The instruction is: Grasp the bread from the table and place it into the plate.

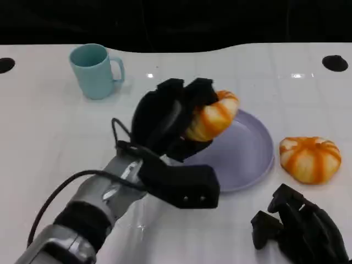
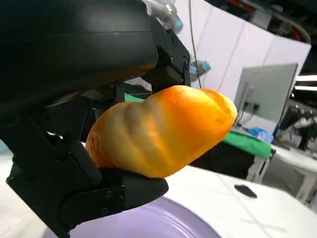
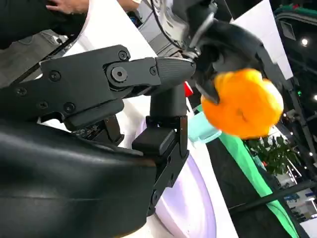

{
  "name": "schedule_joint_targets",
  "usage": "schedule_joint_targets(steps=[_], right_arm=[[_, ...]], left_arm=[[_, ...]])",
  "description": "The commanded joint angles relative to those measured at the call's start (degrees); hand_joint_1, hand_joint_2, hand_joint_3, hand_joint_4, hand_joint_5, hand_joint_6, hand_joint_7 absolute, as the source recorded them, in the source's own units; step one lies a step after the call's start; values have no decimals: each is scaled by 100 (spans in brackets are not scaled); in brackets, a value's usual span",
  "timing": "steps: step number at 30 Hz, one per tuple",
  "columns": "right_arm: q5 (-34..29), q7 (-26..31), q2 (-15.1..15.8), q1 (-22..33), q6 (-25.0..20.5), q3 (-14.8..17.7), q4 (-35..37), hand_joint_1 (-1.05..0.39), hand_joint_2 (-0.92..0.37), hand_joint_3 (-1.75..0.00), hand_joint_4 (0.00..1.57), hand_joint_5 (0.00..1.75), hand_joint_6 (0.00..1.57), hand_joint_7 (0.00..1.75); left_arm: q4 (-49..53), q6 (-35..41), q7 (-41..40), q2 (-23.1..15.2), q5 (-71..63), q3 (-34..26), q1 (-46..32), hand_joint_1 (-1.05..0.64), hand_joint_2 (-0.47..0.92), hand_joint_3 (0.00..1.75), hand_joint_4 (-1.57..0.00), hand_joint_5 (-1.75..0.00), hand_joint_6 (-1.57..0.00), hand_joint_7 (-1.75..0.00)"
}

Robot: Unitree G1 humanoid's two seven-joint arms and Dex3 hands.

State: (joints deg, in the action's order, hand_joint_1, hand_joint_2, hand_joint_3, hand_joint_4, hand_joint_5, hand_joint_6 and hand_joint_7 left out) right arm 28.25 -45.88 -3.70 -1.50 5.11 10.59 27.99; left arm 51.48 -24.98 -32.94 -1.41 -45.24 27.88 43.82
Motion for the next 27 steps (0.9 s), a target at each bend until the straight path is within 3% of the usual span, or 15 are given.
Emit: schedule_joint_targets(steps=[1,2,5,8,9,10,11,12,16,19,27], right_arm=[[-22,75,75,72,-6,15,-29,-55,-92,-25,77,166,68,140],[-11,78,69,73,-10,19,-33,-55,-92,-25,77,167,68,140],[-3,76,56,71,14,24,-28,-56,-92,-24,78,167,69,141],[-10,87,65,85,1,14,-59,-56,-92,-24,78,167,69,140],[-9,67,69,81,22,16,-48,-56,-92,-24,78,166,69,140],[-9,53,71,78,39,17,-38,-57,-92,-25,78,167,69,140],[-5,50,73,77,34,19,-32,-57,-92,-25,78,167,69,140],[-5,63,76,79,18,19,-37,-57,-92,-25,79,167,69,140],[-21,92,72,95,26,14,-59,-57,-92,-24,79,166,70,140],[-21,109,76,105,2,10,-81,-57,-92,-24,79,166,70,140],[-31,165,66,121,-24,-6,-126,-57,-92,-23,79,167,70,140]], left_arm=[[734,149,-147,126,-178,264,544,-30,50,110,-90,-175,-70,-175],[862,183,-64,148,-219,345,639,-31,51,109,-90,-175,-70,-175],[1085,260,416,170,-227,521,840,-32,61,99,-79,-169,-73,-142],[1068,455,1188,126,-262,732,997,-44,81,47,-50,-116,-49,-70],[1039,535,1440,114,-274,795,1035,-48,86,35,-44,-105,-45,-56],[1005,597,1606,106,-276,834,1053,-60,90,32,-30,-89,-32,-40],[950,661,1827,90,-274,878,1056,-65,91,31,-25,-83,-28,-34],[885,727,2041,67,-279,924,1052,-78,92,34,-11,-72,-16,-25],[658,842,2635,-34,-212,990,973,-101,92,52,-1,-34,-1,-17],[466,856,3041,-134,-112,961,930,-104,92,60,0,-17,0,-15],[-117,776,3579,-451,134,819,703,-105,92,64,0,-9,-2,-15]])
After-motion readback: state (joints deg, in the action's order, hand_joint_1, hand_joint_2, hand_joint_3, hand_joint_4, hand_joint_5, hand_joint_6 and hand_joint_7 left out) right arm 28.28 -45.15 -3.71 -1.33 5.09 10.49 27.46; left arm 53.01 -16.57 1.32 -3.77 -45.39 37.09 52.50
